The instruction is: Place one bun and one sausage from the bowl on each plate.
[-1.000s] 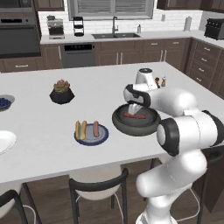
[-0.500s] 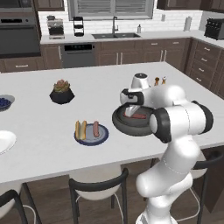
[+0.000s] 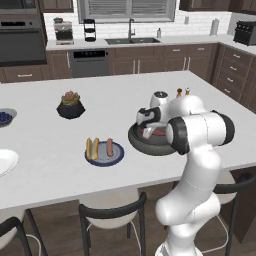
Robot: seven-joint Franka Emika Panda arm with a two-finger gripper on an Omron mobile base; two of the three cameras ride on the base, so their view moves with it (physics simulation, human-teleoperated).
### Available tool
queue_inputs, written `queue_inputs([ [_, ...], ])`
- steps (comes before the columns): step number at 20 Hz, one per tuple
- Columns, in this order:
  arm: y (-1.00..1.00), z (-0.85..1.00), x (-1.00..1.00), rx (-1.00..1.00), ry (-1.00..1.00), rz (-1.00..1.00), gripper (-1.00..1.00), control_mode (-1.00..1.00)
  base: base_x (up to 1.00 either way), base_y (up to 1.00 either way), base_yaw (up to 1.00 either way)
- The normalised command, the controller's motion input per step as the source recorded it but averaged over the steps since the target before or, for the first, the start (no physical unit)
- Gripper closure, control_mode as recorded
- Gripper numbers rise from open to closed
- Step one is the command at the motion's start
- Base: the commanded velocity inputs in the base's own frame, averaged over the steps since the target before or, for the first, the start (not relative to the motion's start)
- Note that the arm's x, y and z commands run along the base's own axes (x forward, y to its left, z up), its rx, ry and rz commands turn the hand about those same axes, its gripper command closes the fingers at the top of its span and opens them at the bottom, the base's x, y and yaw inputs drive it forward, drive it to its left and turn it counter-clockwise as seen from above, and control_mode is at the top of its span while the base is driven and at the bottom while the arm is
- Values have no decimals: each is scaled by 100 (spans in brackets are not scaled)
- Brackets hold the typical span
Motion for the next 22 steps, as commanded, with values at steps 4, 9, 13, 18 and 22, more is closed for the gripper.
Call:
queue_inputs([
  [4, 0, -22, 31, 0, 0, 7, -100, -100, 0, 0, 0],
  [9, 0, -24, 9, 1, -3, 5, 100, -100, 0, 0, 0],
  [13, 0, -41, -16, 3, -3, 0, 100, -100, 0, 0, 0],
  [18, 0, -12, -20, 0, -9, -1, 100, -100, 0, 0, 0],
  [22, 0, 27, 0, 0, 3, -5, 100, -100, 0, 0, 0],
])
